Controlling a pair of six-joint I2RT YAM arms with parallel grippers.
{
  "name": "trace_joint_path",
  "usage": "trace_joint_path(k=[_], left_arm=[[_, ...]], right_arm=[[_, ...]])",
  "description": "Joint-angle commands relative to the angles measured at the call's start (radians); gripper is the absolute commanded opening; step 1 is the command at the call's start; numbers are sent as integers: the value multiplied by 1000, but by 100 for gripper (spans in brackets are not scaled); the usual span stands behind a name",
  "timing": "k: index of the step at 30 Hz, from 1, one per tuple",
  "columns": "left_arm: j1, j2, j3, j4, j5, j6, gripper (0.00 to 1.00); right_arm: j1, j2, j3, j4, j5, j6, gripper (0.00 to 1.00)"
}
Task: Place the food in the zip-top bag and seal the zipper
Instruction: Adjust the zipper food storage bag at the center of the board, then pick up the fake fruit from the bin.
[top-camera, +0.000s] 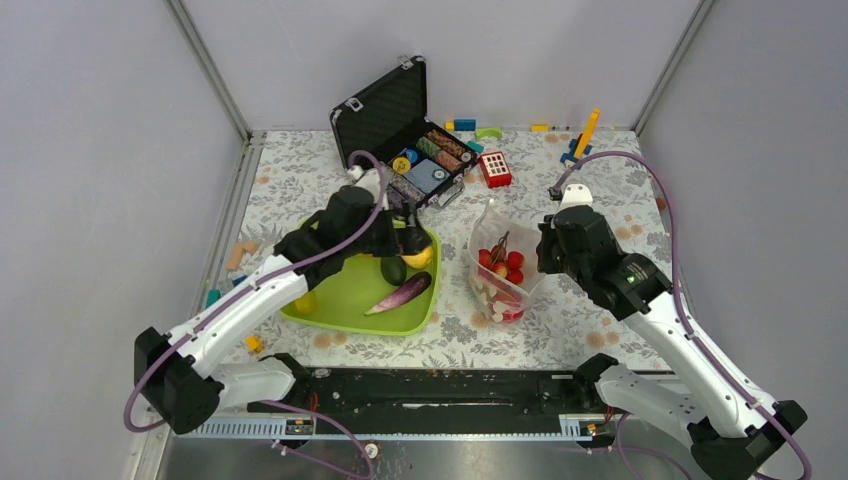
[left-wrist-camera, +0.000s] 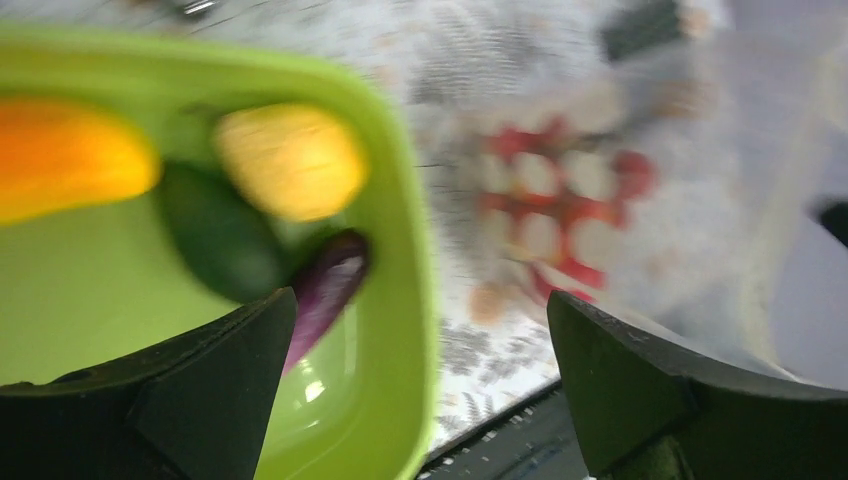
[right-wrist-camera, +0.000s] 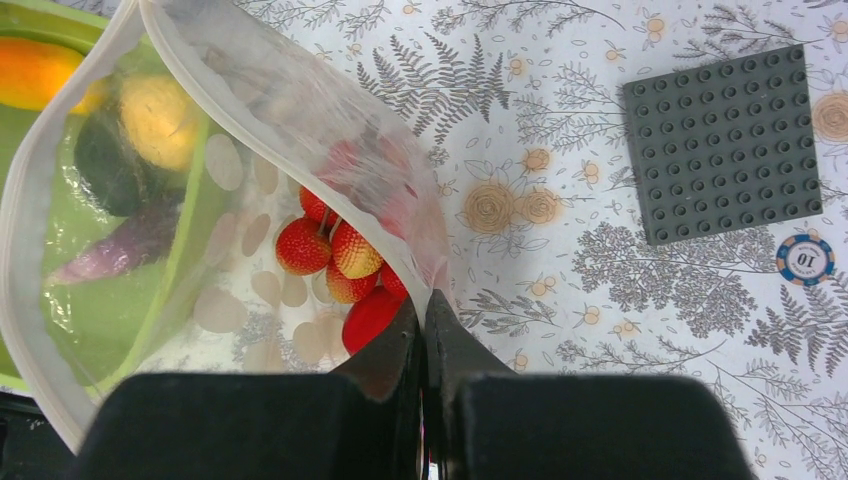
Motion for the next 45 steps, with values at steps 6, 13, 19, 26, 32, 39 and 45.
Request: trace_joint_path(k=[6, 13, 19, 26, 32, 39, 45], left_arm=[[146, 47, -186, 68, 11, -153, 99], [241, 244, -191, 192, 177, -190, 98], [248, 294, -195, 182, 105, -197, 96], [247, 375, -179, 181, 106, -192, 81], [247, 398, -184, 178, 76, -208, 74], [246, 435, -169, 202, 103, -212, 62], [246, 425, -159, 181, 107, -200, 44]], right_arm=[[-4, -22, -7, 58, -30, -16, 0], [-4, -38, -19, 58, -24, -18, 0], [-4, -43, -23, 58, -9, -20, 0], [-3, -36, -32, 70, -4, -19, 0], [-4, -45, -37, 73, 1, -19, 0], [-4, -56, -46, 84, -13, -18, 0], [-4, -63, -48, 84, -10, -19, 0]])
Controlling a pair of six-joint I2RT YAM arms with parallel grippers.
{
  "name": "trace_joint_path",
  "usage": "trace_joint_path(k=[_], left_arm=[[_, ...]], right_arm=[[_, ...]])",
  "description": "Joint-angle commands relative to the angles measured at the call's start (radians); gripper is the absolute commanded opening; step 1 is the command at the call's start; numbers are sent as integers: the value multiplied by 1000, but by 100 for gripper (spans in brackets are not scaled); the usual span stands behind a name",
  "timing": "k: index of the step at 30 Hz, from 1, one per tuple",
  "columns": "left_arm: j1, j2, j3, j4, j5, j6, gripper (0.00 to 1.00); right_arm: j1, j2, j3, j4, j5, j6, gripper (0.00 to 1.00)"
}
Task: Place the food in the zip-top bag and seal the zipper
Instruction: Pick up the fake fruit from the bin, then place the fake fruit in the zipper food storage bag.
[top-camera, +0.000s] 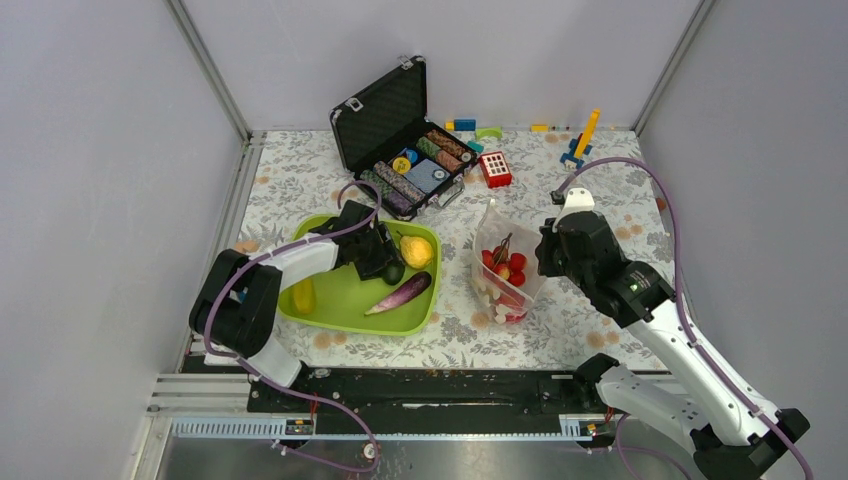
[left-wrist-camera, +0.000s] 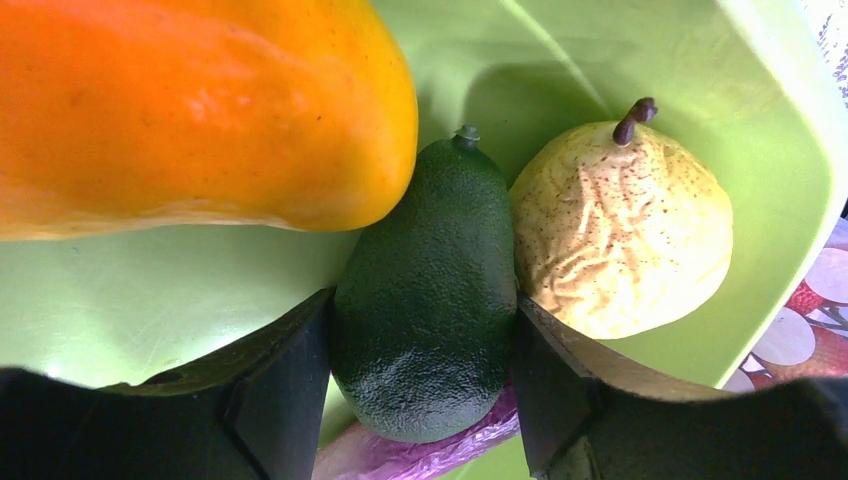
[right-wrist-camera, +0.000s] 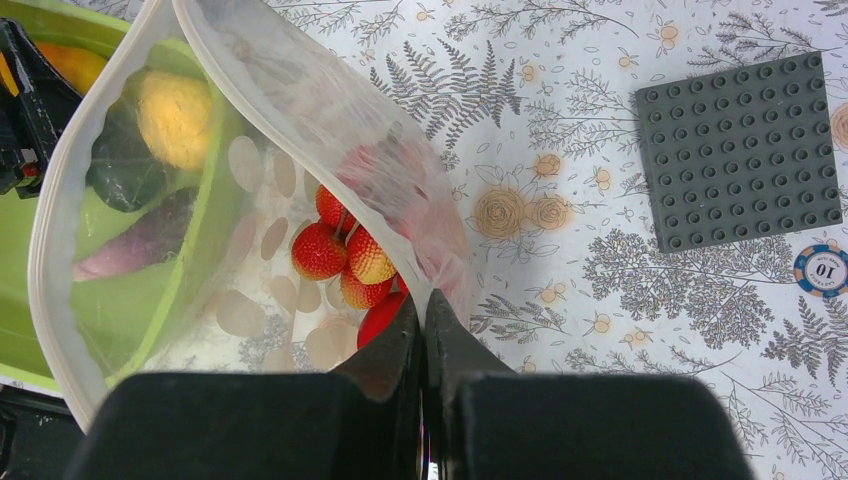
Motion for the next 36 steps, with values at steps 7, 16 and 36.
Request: trace_joint_path(k=[7, 16, 36], left_arm=[[1, -92, 32, -49, -29, 34, 28], [-27, -313, 78, -81, -67, 107, 5], [-303, -491, 195, 286, 148, 326, 0]], right_arm=[[-3, -10, -1, 46, -1, -13, 0], [-4, -8, 1, 54, -9, -15, 0], [-4, -40, -27, 90, -86, -22, 1]])
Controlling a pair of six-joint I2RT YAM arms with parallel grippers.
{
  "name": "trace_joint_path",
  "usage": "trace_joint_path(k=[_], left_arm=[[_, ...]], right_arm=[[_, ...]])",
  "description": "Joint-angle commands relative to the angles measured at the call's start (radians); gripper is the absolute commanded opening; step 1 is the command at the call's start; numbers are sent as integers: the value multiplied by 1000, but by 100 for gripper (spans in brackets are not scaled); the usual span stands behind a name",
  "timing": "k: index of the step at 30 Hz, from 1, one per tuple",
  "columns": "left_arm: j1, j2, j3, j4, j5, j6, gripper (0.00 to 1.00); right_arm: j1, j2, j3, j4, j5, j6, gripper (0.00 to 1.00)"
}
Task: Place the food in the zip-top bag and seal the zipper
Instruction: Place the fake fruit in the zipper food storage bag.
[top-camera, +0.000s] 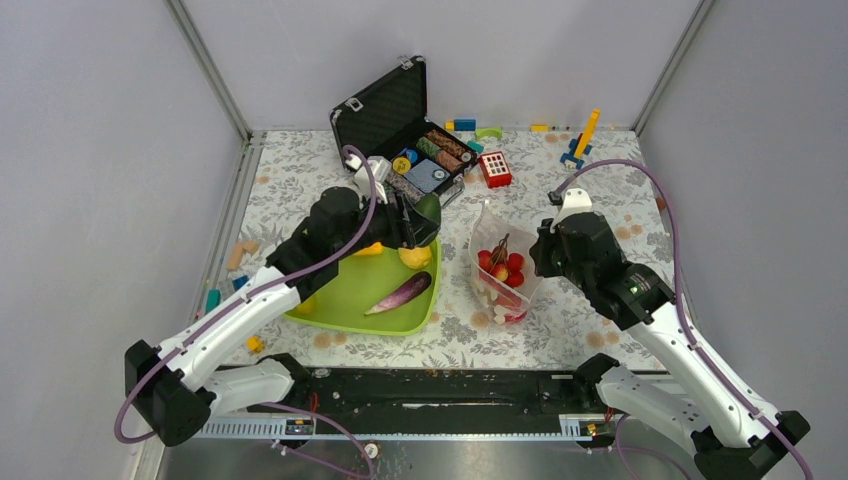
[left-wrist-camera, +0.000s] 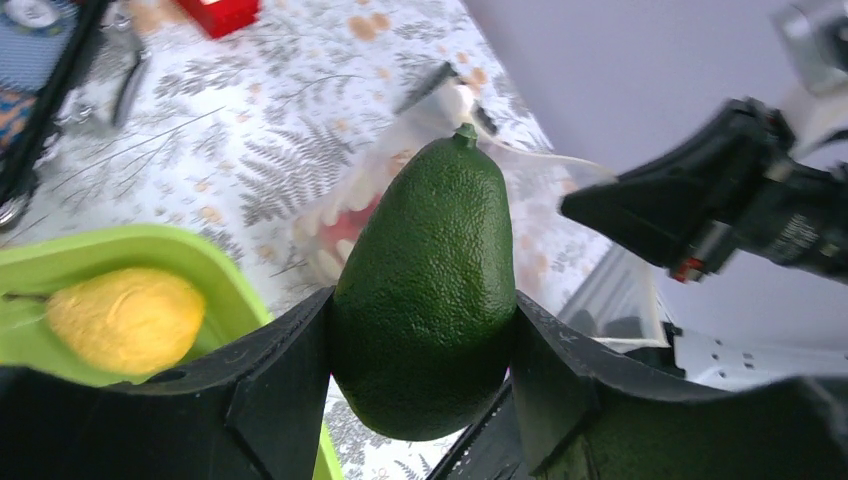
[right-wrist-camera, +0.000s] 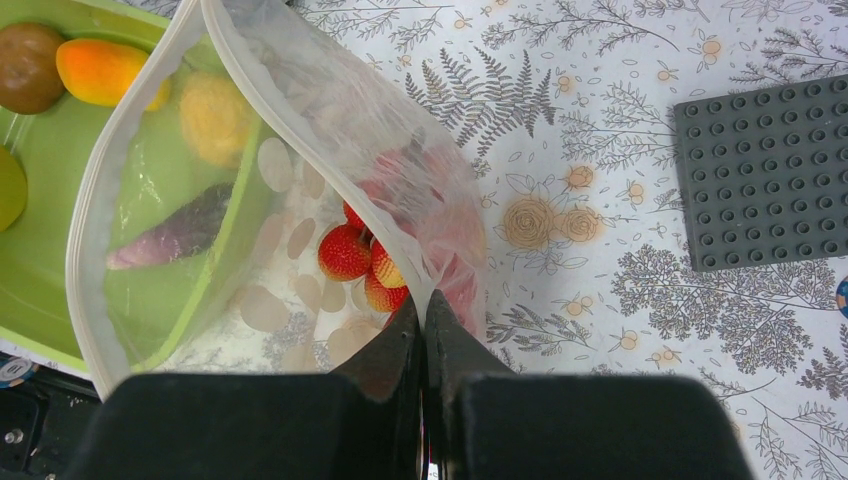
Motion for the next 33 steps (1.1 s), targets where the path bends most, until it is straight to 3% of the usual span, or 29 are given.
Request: trace_joint_path(k=[1, 8, 15, 26, 30, 33], left_arm=[[-51, 14, 69, 176, 190, 89, 0], [-159, 73, 122, 222, 282, 182, 1], [-169, 175, 171, 300, 300, 154, 6], [-184, 352, 256, 318, 351, 108, 5], [-197, 356, 247, 308, 349, 138, 25], [-203, 352, 245, 298, 344, 147, 49]], right_arm=[[-5, -24, -6, 46, -29, -17, 1], [-4, -29, -15, 52, -50, -24, 1], [-4, -38, -23, 58, -77, -28, 1], [-3, -43, -34, 61, -87, -37, 1], [-4, -46, -37, 61, -77, -34, 1], [-4, -46, -35, 61, -68, -38, 2]])
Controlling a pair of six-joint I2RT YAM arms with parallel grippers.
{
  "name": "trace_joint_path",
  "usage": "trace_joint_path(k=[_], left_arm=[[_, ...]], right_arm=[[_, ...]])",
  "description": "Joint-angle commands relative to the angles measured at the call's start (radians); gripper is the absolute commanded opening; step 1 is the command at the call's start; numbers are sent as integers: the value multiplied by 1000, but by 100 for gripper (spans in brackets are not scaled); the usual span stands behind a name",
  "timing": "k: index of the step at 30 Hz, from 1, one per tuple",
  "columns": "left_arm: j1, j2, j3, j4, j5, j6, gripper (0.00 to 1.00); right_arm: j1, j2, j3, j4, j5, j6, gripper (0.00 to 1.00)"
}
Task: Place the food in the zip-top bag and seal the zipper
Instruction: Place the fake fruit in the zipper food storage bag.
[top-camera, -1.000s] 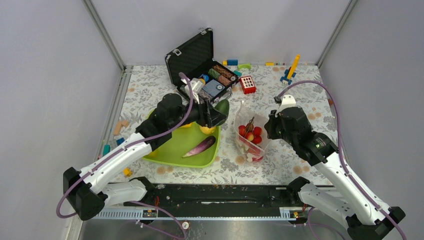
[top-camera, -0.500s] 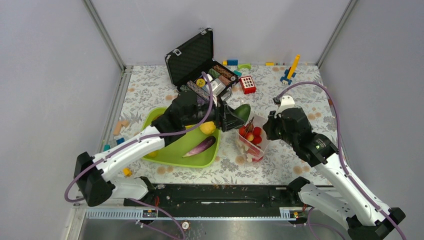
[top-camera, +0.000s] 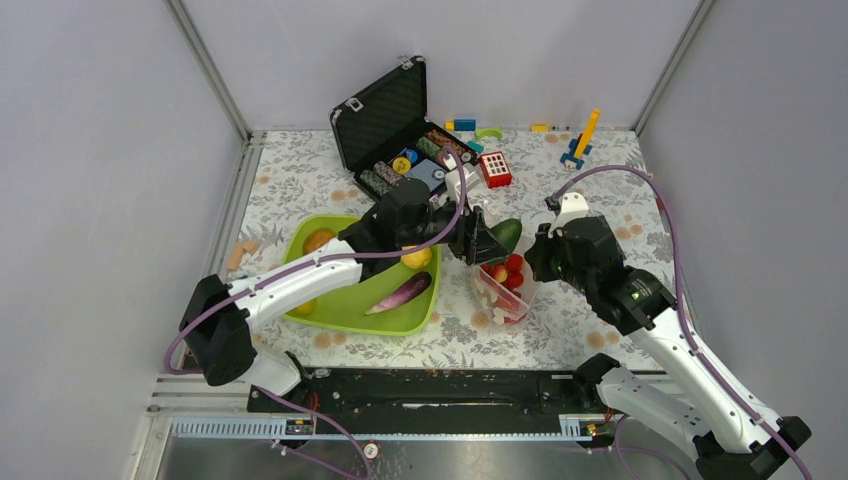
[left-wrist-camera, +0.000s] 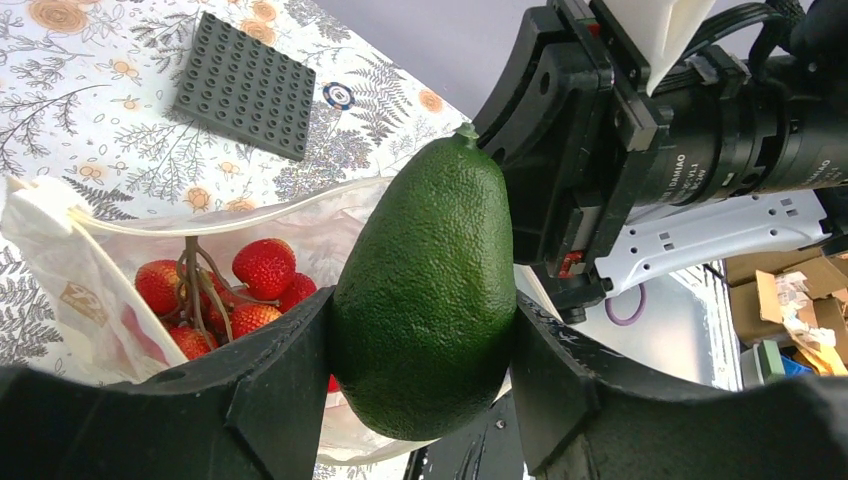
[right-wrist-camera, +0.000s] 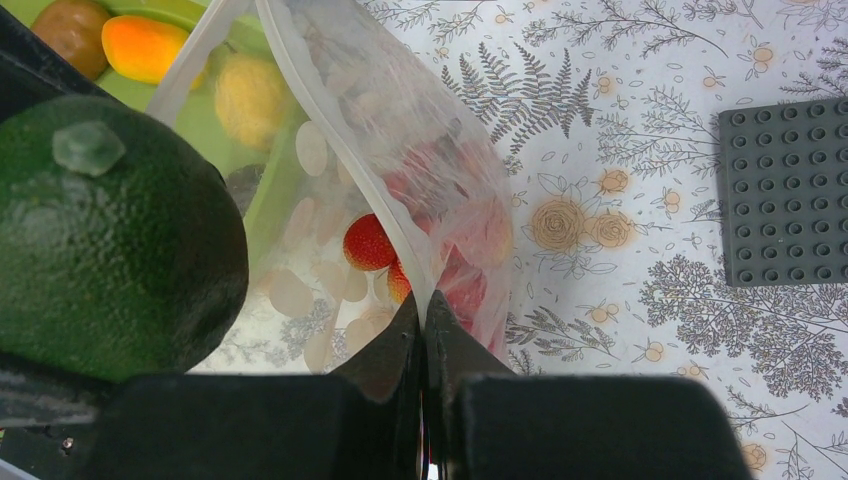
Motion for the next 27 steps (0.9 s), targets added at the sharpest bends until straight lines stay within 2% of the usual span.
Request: trace_joint_path(k=[1, 3, 7, 18, 23, 27], left_arm=[[-13, -16, 51, 49, 23, 28, 58], [-14, -21, 50, 48, 29, 34, 74], [-16, -32, 45, 49, 39, 36, 98], [-18, -59, 29, 49, 31, 29, 99], [-18, -82, 18, 23, -5, 40, 99], [-18, -139, -23, -9, -87, 50, 99]], right_arm=[[-4, -10, 2, 30, 14, -20, 2], [-3, -7, -3, 30, 9, -19, 2], [-4, -5, 3, 30, 9, -23, 2], [-4, -9, -9, 30, 4, -20, 2], [-4, -12, -9, 30, 13, -19, 2], [-4, -22, -7, 30, 24, -26, 3]])
